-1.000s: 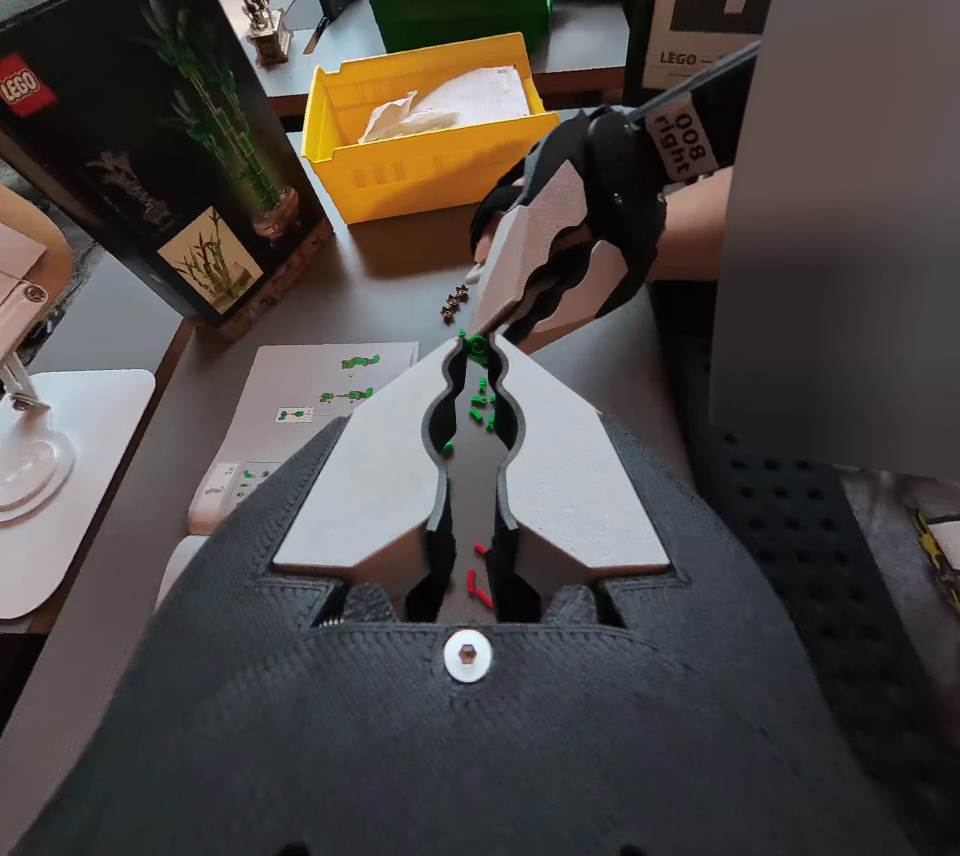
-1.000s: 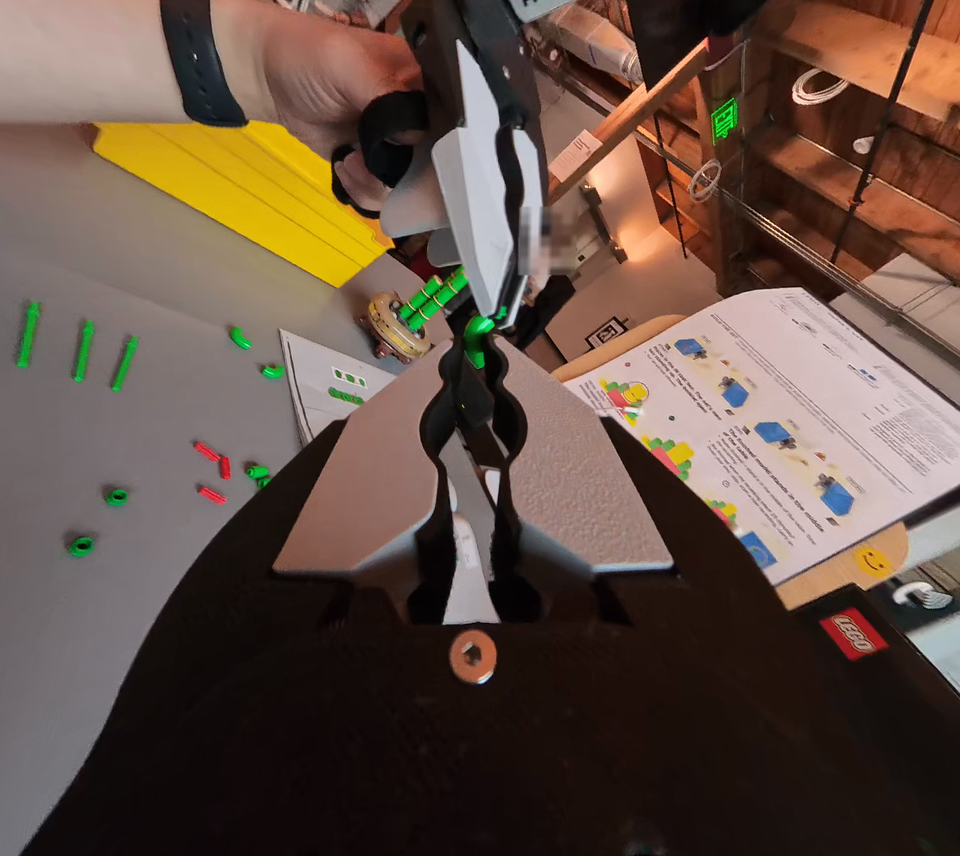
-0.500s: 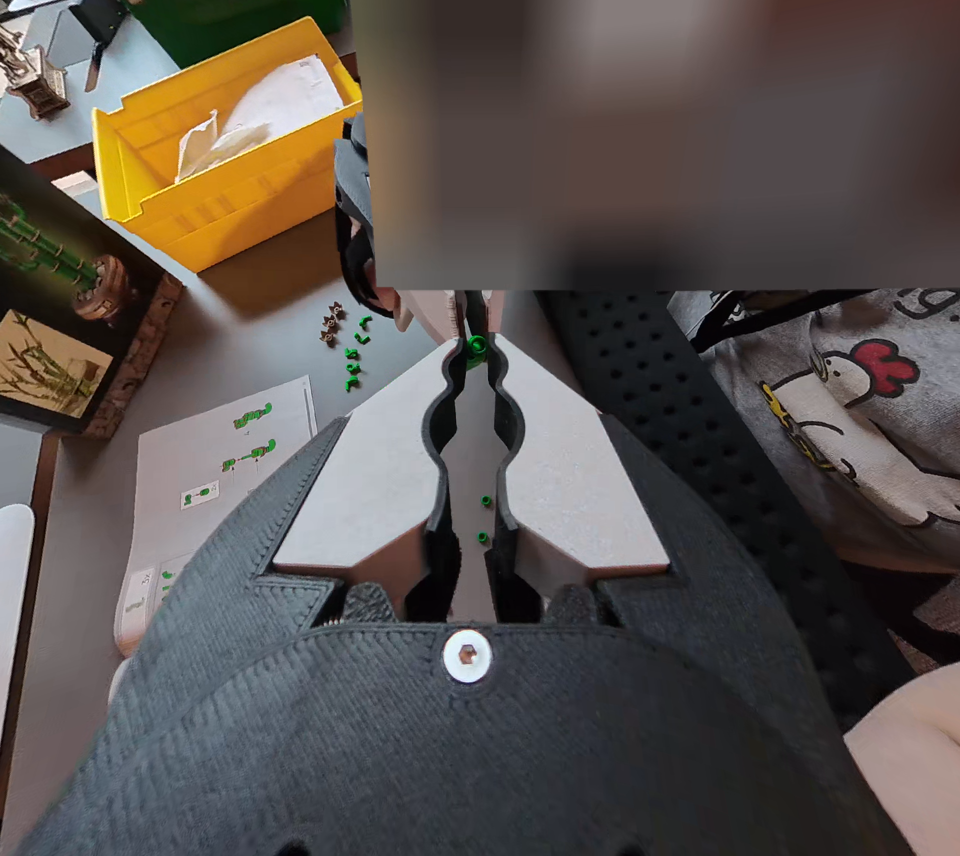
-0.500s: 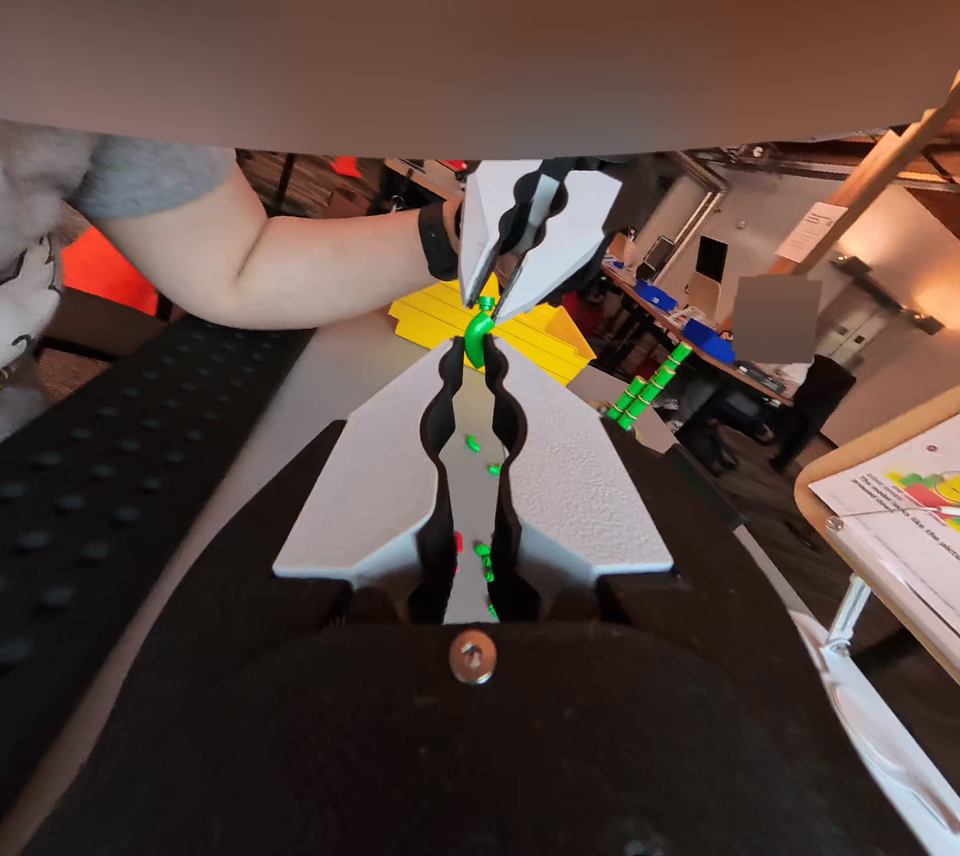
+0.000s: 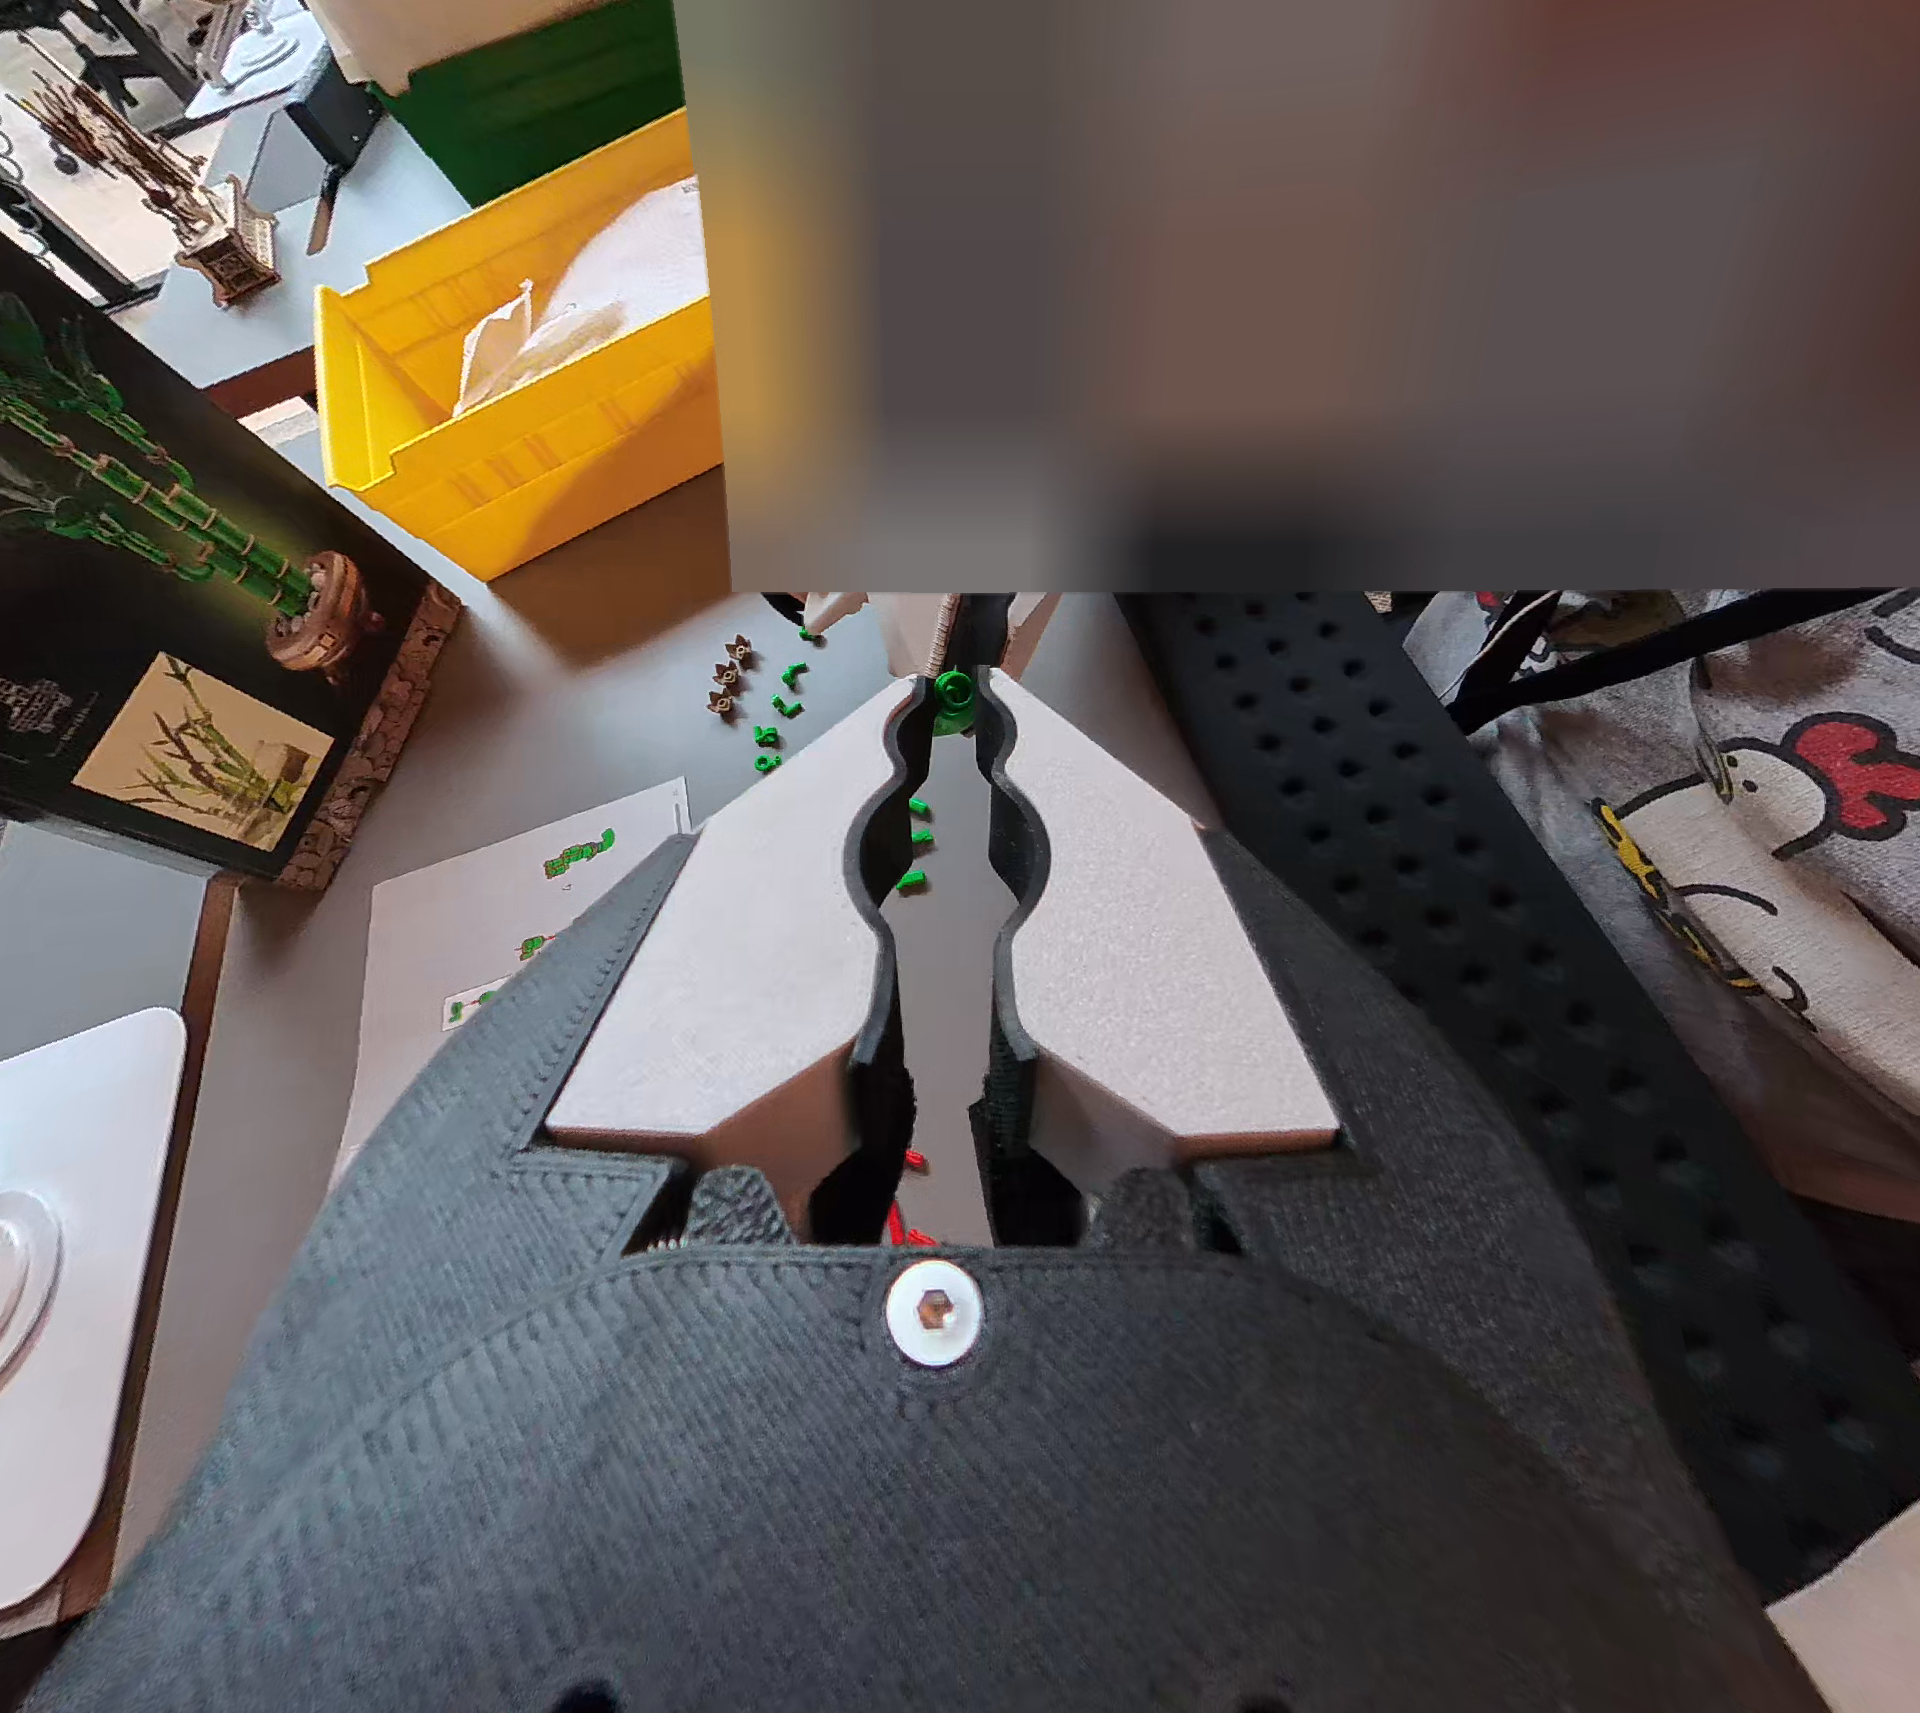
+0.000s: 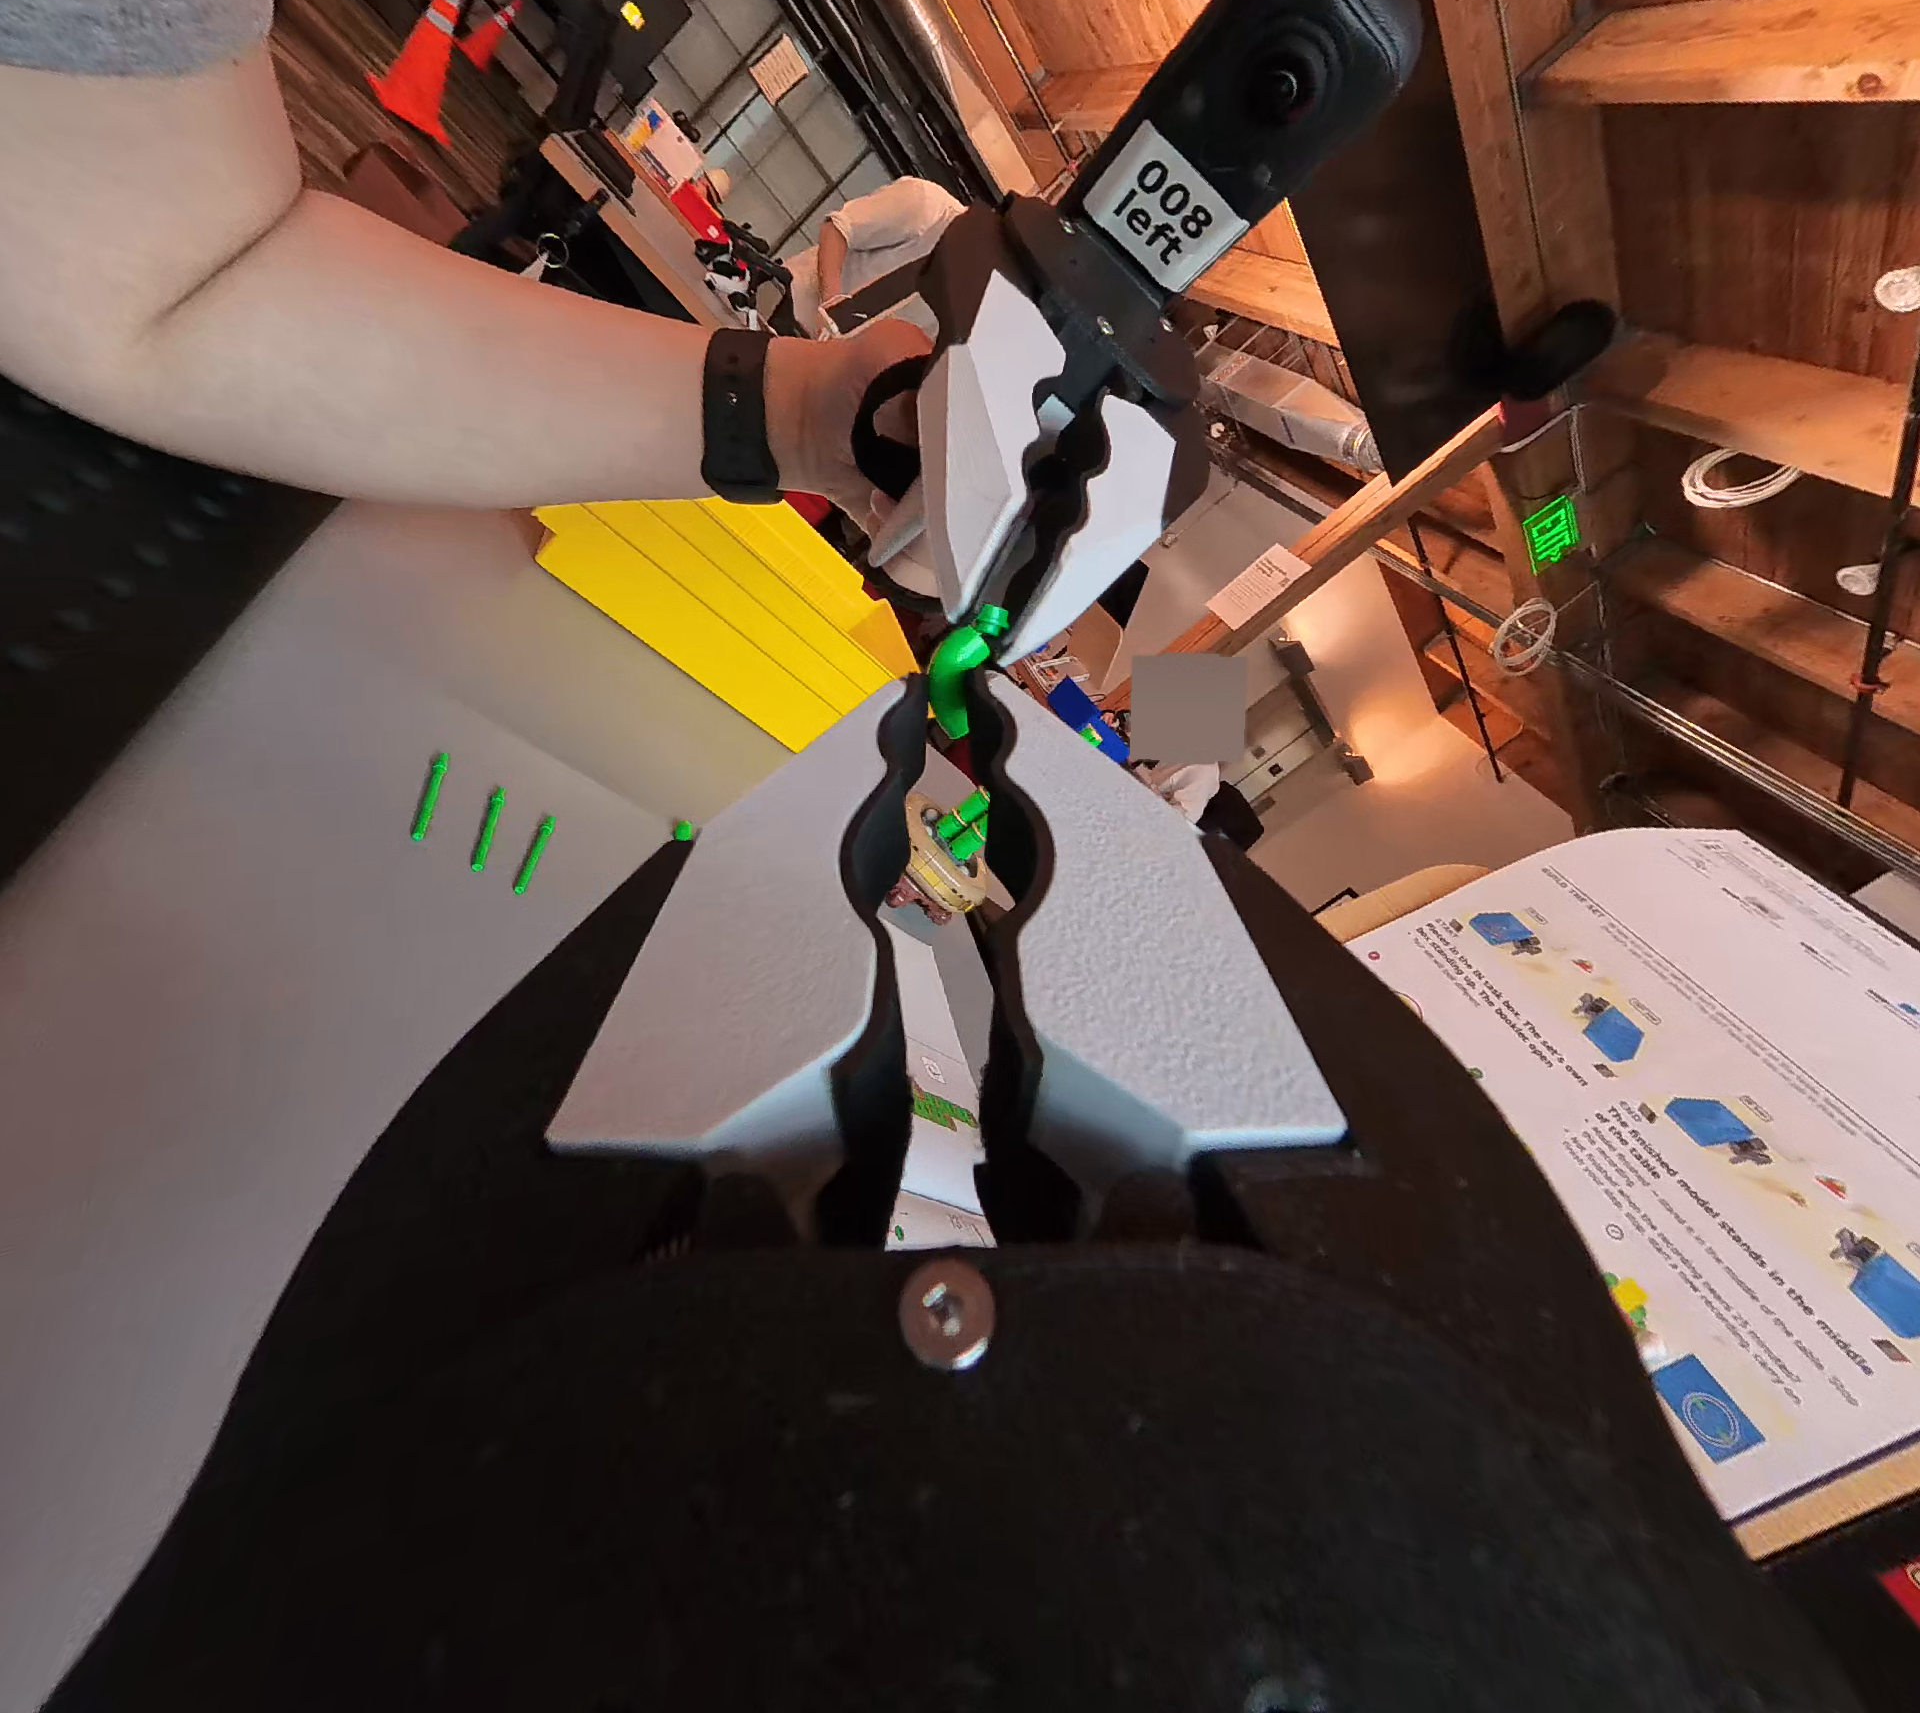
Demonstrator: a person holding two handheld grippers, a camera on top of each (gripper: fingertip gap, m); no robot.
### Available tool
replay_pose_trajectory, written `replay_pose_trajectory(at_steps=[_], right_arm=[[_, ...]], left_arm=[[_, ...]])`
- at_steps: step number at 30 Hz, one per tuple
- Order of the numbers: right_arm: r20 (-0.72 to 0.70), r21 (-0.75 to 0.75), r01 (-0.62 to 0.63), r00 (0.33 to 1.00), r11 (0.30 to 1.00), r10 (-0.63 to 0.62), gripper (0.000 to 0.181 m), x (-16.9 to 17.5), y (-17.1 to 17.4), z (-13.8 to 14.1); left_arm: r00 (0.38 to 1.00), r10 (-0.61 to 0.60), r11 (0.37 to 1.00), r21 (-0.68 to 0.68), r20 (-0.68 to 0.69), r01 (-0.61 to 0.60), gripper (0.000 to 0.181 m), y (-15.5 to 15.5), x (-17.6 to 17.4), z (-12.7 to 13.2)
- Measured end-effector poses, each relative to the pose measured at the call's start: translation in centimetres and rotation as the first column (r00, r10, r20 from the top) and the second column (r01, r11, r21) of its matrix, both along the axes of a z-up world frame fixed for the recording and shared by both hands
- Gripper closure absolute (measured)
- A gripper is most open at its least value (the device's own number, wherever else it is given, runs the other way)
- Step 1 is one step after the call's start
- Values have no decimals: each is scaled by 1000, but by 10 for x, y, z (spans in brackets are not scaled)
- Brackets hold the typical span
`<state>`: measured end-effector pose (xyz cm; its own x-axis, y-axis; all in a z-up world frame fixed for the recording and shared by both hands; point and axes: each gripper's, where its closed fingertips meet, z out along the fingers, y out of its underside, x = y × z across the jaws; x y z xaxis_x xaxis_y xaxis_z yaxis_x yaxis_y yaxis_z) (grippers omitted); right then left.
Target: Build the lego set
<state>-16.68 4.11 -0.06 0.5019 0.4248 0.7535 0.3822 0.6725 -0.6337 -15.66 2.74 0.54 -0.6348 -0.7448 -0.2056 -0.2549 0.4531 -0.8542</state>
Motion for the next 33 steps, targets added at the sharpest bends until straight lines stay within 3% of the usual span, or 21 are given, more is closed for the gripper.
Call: replay_pose_trajectory(at_steps=[33], right_arm=[[32, -29, 57, 998, 998, -56, 176, 0, 11, -8]], left_arm=[[997, 69, 996, 56, -19, -68, 172, 12, 2, -11]])
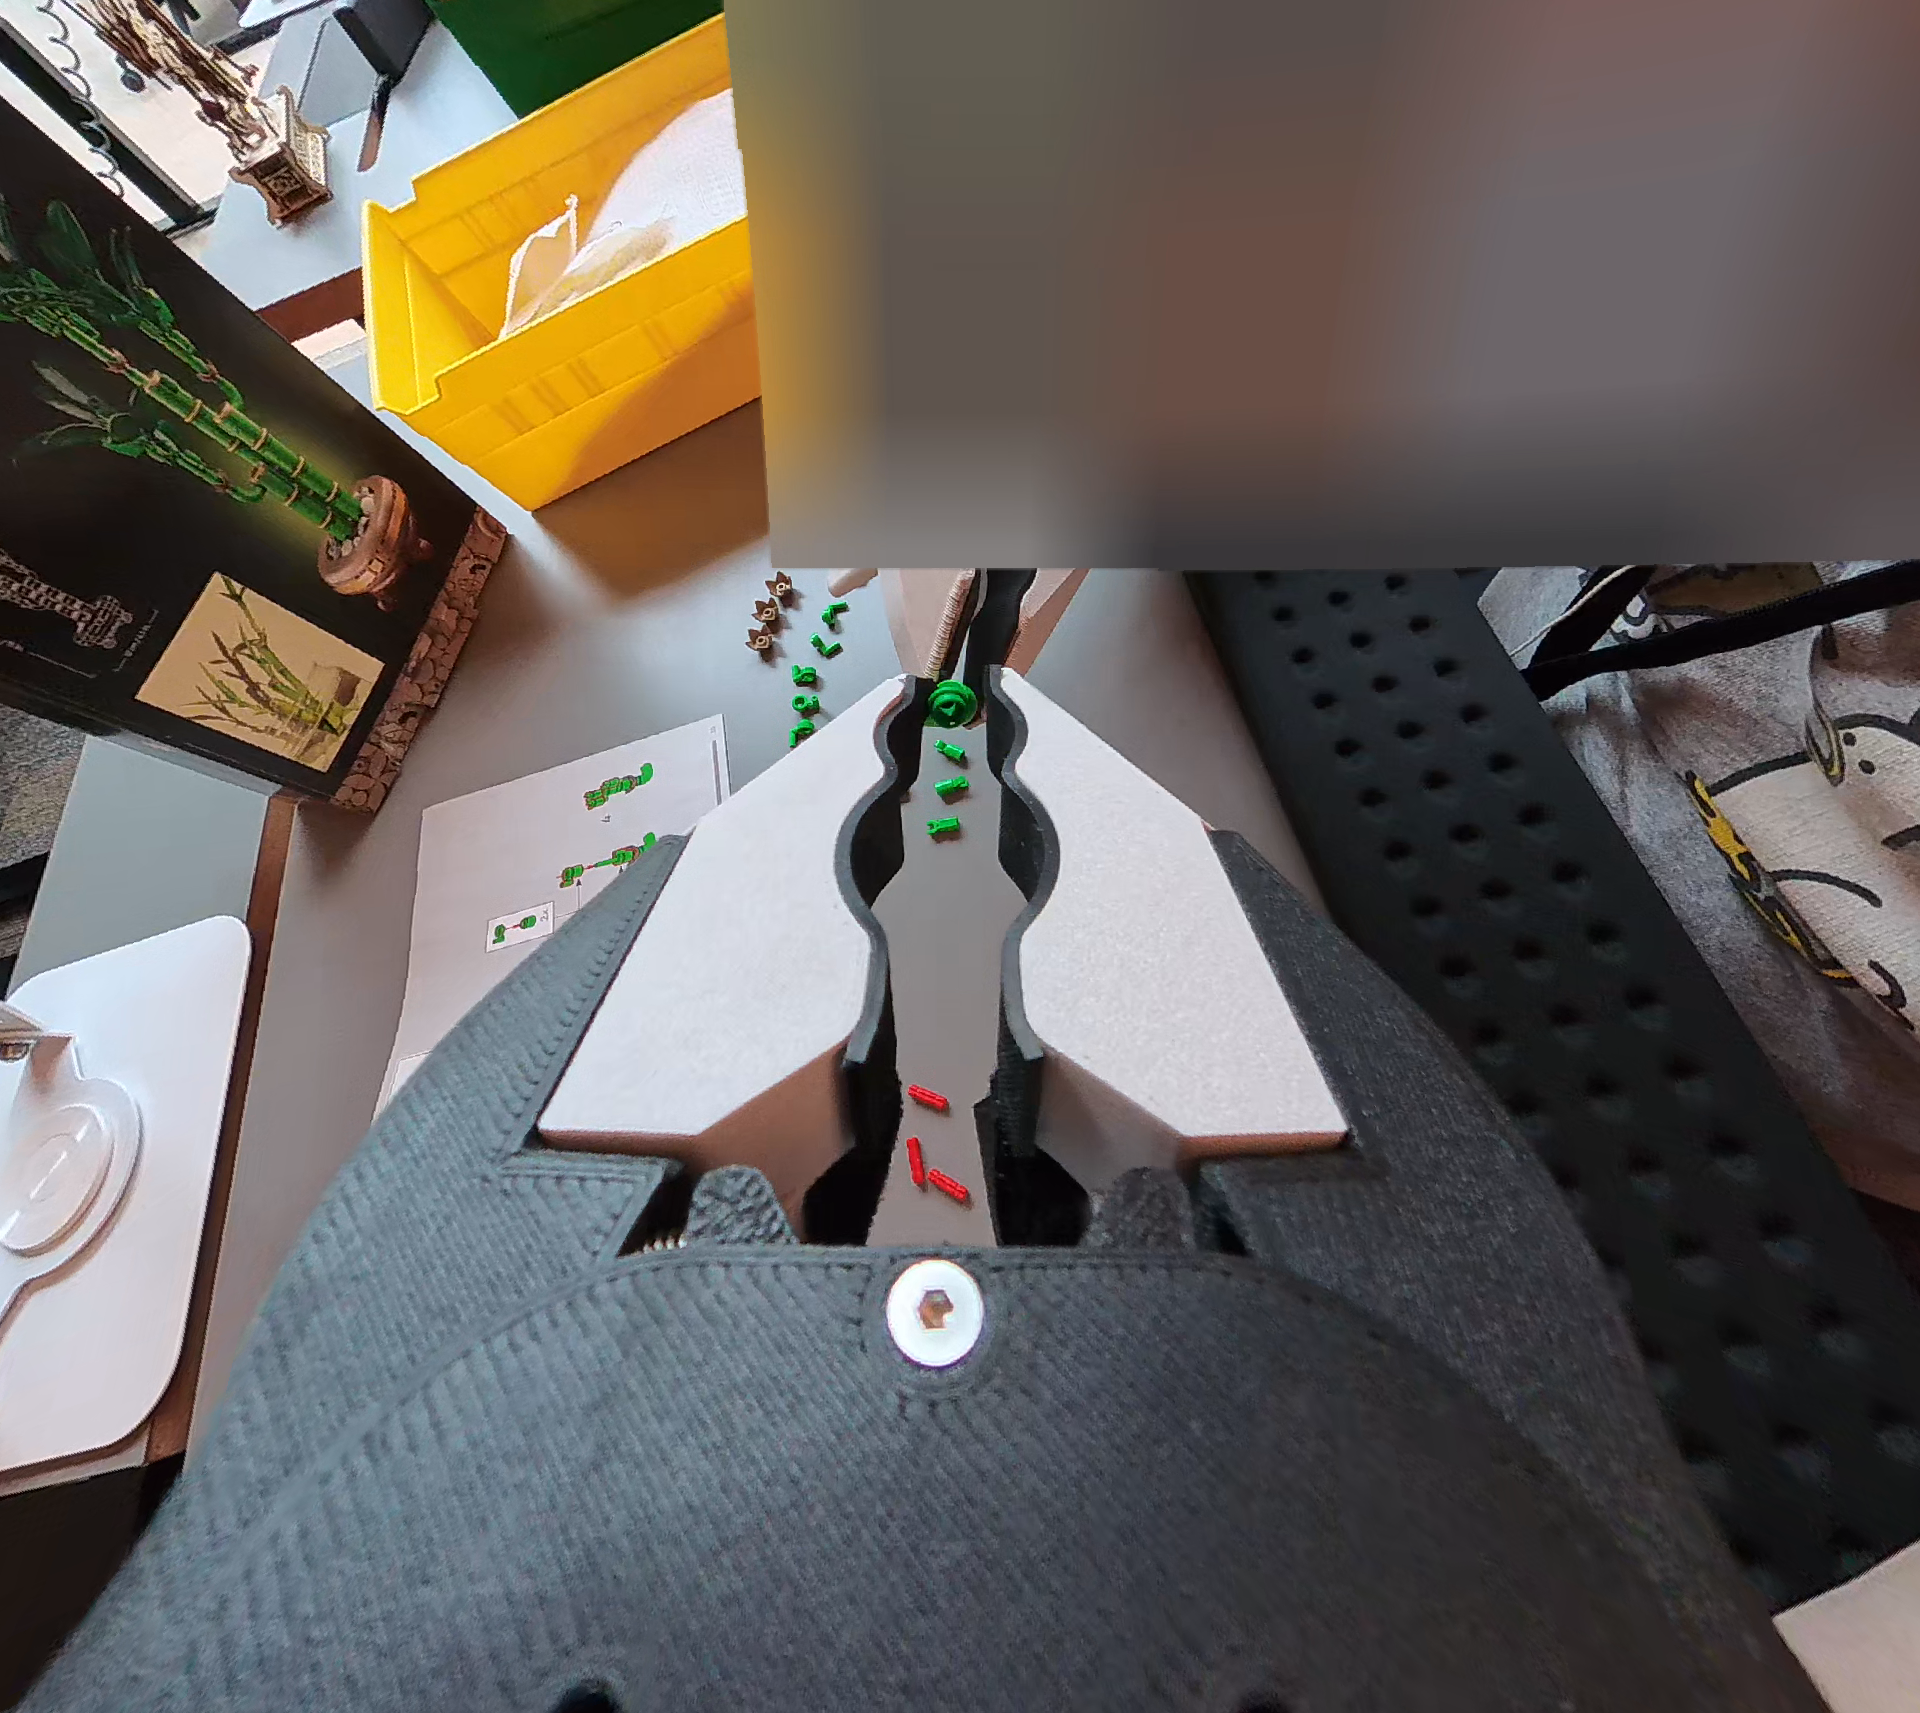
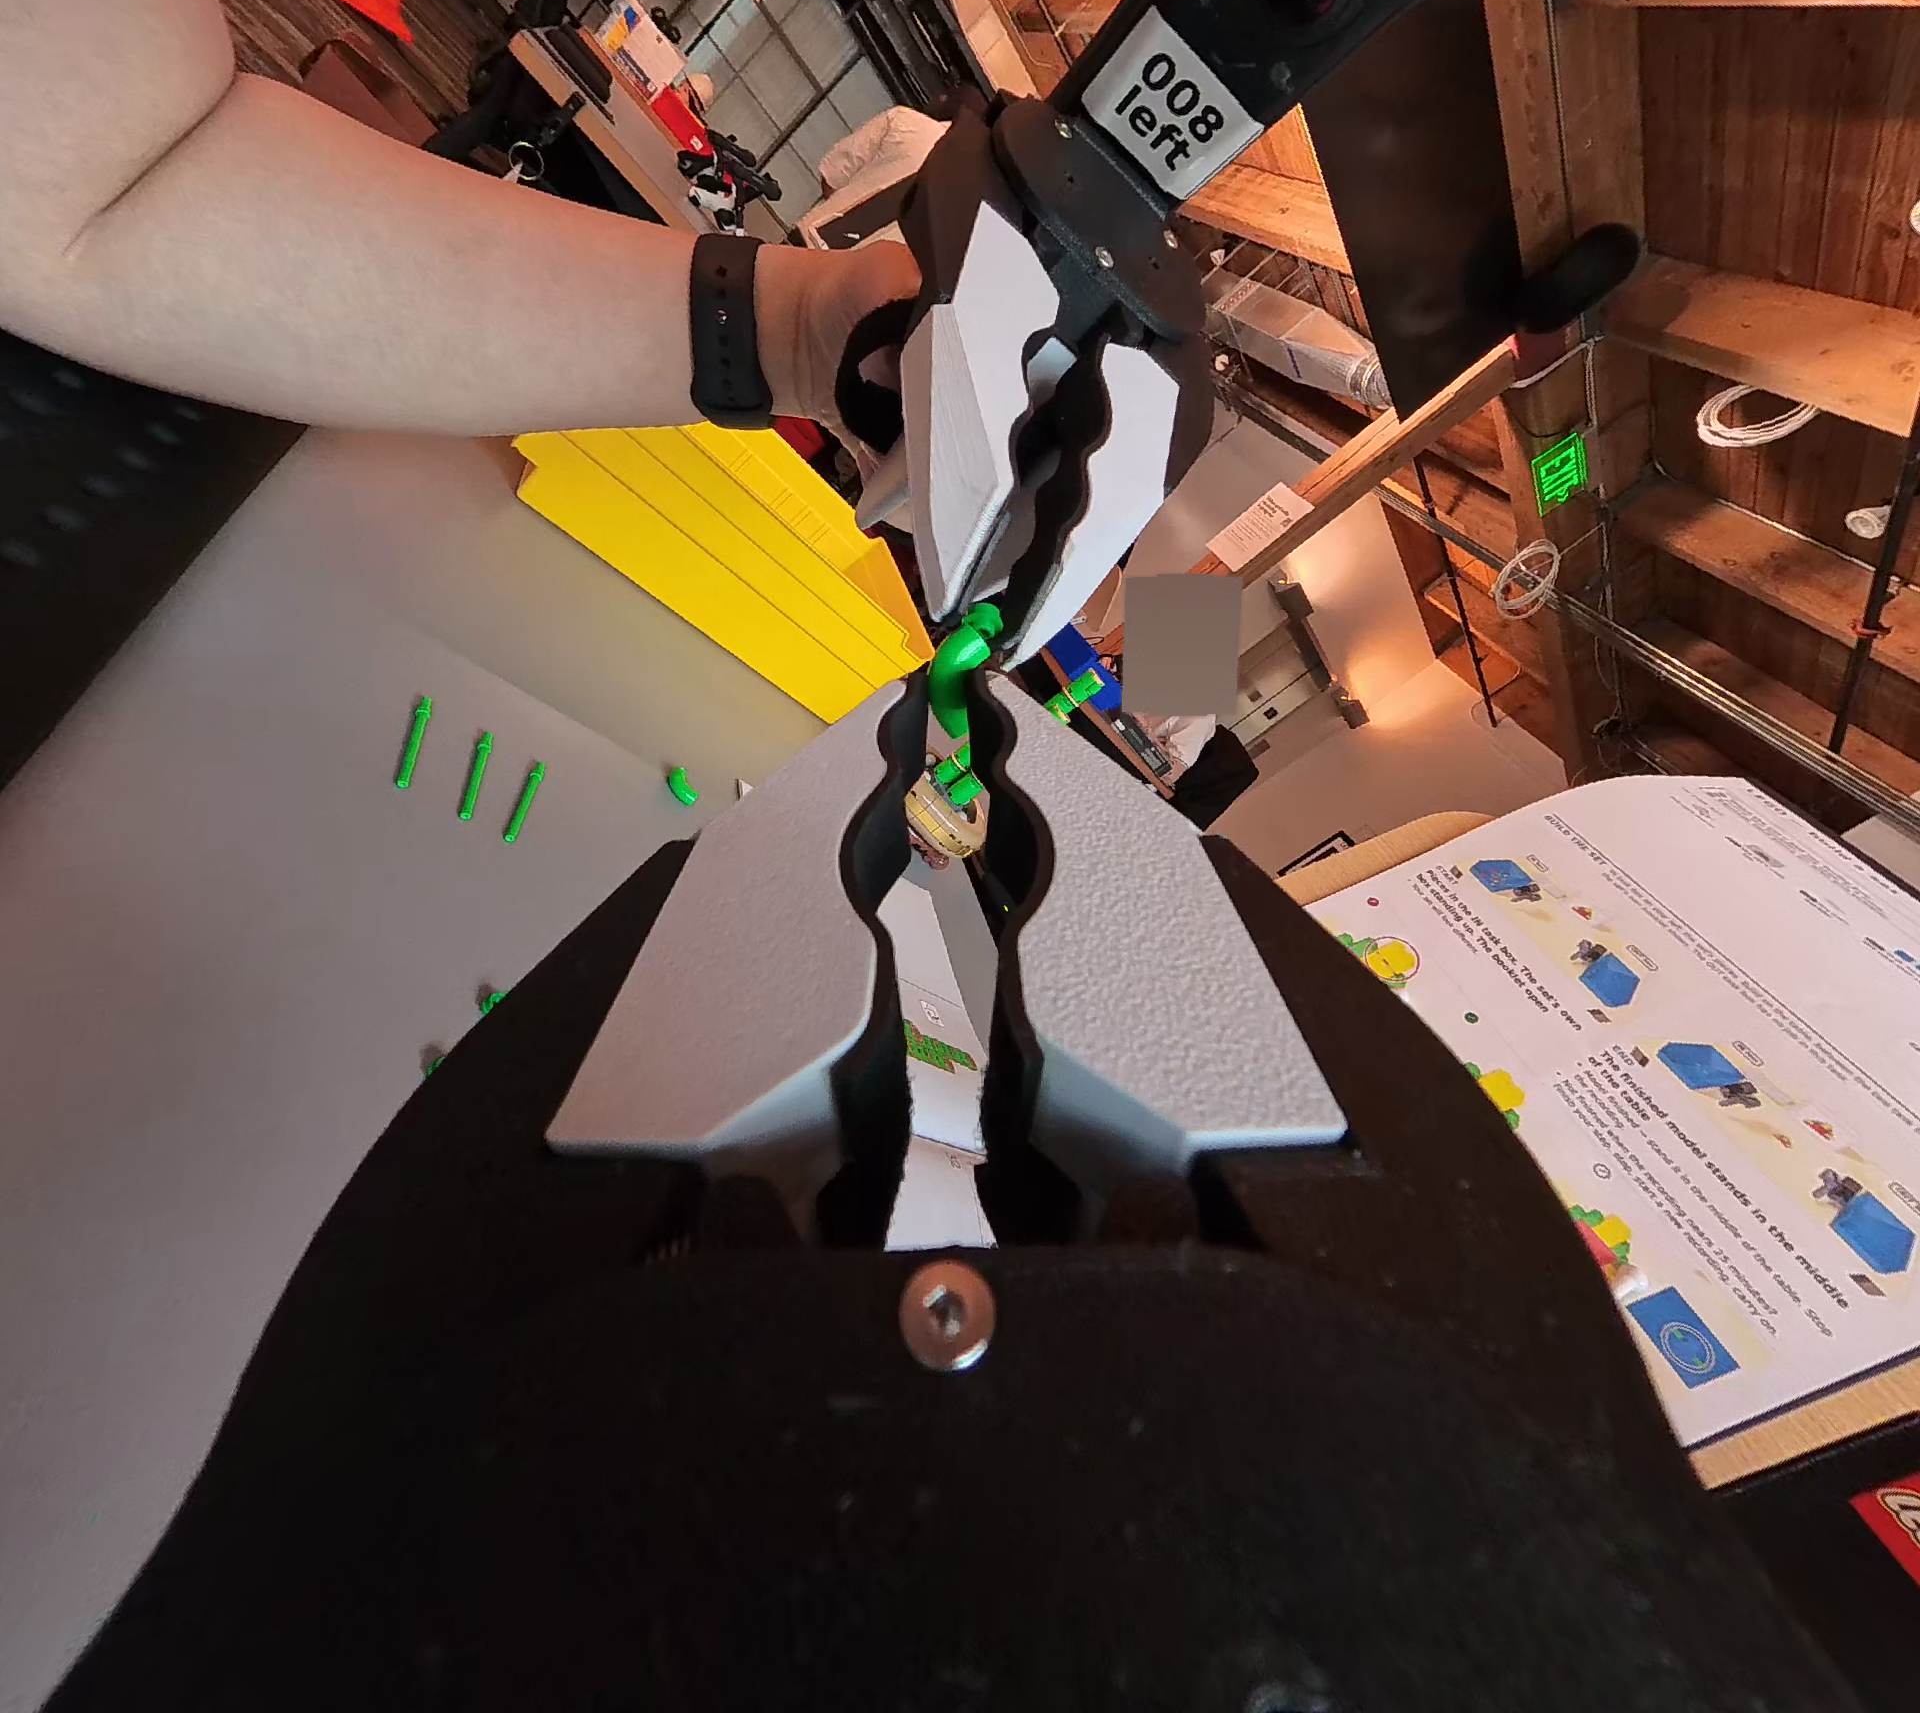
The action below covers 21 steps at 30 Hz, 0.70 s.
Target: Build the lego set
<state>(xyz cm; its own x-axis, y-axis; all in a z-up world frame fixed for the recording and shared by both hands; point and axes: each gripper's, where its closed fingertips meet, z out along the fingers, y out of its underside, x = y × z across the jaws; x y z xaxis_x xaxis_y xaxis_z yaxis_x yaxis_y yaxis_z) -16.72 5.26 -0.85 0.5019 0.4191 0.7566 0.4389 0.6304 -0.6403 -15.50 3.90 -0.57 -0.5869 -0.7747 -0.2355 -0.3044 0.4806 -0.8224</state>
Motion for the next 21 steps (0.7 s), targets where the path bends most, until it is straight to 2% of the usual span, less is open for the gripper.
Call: replay_pose_trajectory(at_steps=[21], right_arm=[[-88, 28, -28, 996, 999, 31, 176, 4, -5, 10]], left_arm=[[997, 5, 1000, 18, 80, -7, 175, -5, 6, 11]])
